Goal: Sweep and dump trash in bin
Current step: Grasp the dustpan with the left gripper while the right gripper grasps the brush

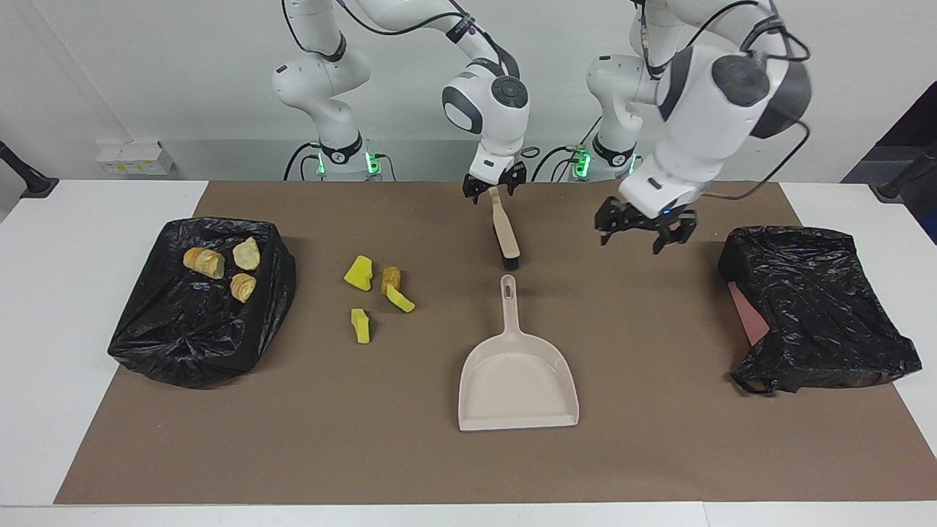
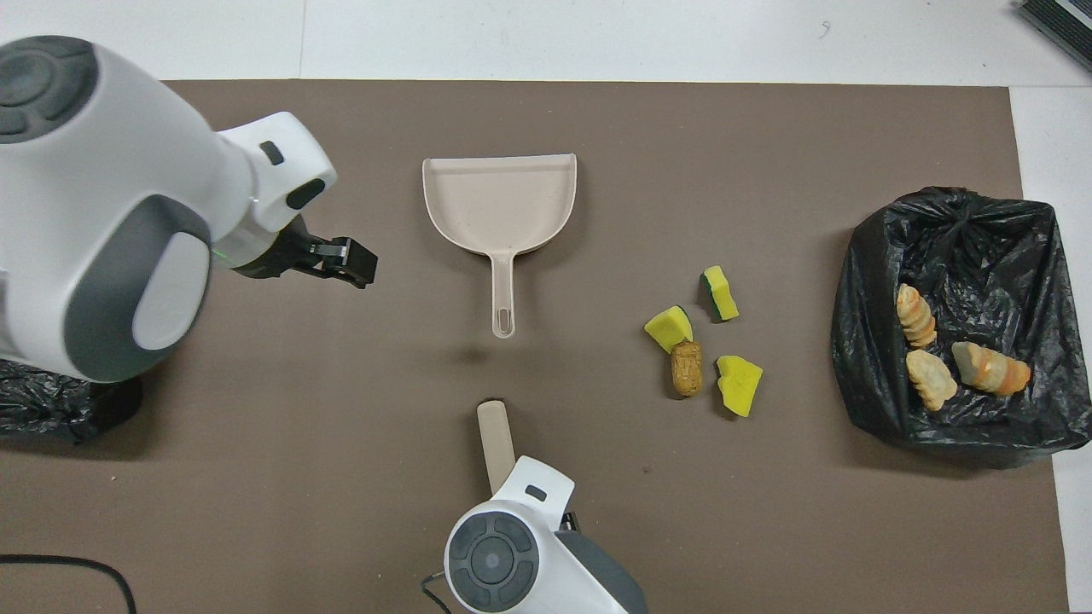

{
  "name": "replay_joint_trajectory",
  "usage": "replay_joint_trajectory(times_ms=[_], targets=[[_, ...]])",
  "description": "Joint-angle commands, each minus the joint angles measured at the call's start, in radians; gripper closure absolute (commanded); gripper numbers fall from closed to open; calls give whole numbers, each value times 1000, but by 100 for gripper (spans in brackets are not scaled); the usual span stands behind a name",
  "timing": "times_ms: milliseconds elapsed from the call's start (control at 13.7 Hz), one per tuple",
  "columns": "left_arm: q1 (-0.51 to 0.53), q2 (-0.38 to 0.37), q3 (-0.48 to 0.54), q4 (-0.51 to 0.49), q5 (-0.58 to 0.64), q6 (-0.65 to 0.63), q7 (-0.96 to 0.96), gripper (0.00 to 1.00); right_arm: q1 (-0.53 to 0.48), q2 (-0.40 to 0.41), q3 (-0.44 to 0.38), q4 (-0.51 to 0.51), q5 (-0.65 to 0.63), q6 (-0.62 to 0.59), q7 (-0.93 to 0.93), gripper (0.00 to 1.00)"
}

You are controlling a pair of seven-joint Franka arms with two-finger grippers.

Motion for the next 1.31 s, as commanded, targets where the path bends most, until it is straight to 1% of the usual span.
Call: replay_joint_trajectory(times_ms=[0,73,219,364,437,510,583,656,728,801,947,1020,1093,1165,1238], targets=[[-95,72,17,0,4,101,-116,0,3,-55,-4,-60,44,28,-33,0],[-116,90,17,-1,6,132,-157,0,3,-55,-4,-62,44,28,-39,3],[-138,113,17,-3,6,161,-174,0,3,-55,-4,-65,44,31,-53,28],[-182,160,17,-6,6,241,-249,0,3,-50,-4,-65,44,75,-53,48],[-186,168,17,-26,6,272,-260,0,3,-47,-4,-65,44,80,-53,68],[-192,172,17,-37,6,285,-261,0,6,-40,-4,-65,44,91,-53,82],[-207,182,17,-55,6,330,-272,0,7,-29,-4,-65,44,115,-42,100],[-209,195,15,-60,6,371,-287,0,12,-27,-4,-59,43,122,-36,100],[-218,237,17,-46,6,379,-301,0,9,-14,-6,-43,35,114,-44,100],[-236,252,17,-44,6,385,-313,2,6,-6,-7,-25,26,102,-47,100],[-233,252,17,-50,3,393,-316,36,-2,-17,-12,4,18,28,-50,100],[-232,255,15,-57,-3,401,-316,60,-6,-27,-15,27,-6,-33,-50,100],[-232,258,15,-63,-5,420,-316,80,-16,-37,-15,37,-26,-65,-47,100],[-232,258,15,-66,-5,421,-315,100,-19,-56,-15,34,-36,-73,-47,100],[-232,257,15,-67,-5,419,-315,100,-23,-70,-15,29,-51,-81,-47,100]])
